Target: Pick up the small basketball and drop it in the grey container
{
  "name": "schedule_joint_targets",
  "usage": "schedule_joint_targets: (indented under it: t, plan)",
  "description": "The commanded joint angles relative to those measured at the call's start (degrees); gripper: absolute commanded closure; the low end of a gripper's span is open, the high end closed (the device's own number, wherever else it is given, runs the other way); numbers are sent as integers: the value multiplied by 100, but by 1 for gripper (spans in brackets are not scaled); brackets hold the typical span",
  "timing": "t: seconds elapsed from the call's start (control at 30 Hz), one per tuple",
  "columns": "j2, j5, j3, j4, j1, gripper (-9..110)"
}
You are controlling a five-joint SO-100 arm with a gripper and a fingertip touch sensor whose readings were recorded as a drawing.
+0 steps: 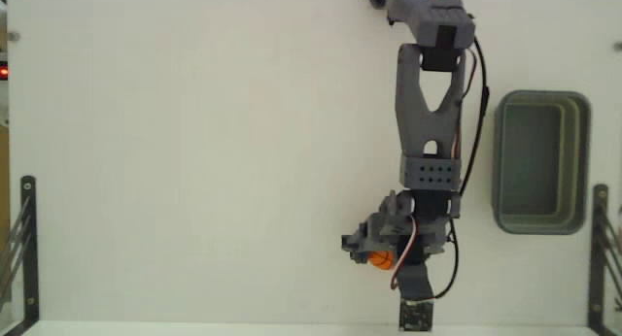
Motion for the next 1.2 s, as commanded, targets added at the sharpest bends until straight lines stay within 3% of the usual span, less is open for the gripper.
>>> schedule_joint_targets:
  t: [0.0, 1.17]
  plan:
    - [244, 26, 12, -33, -35, 11]
    - [244, 26, 12, -33, -35, 19]
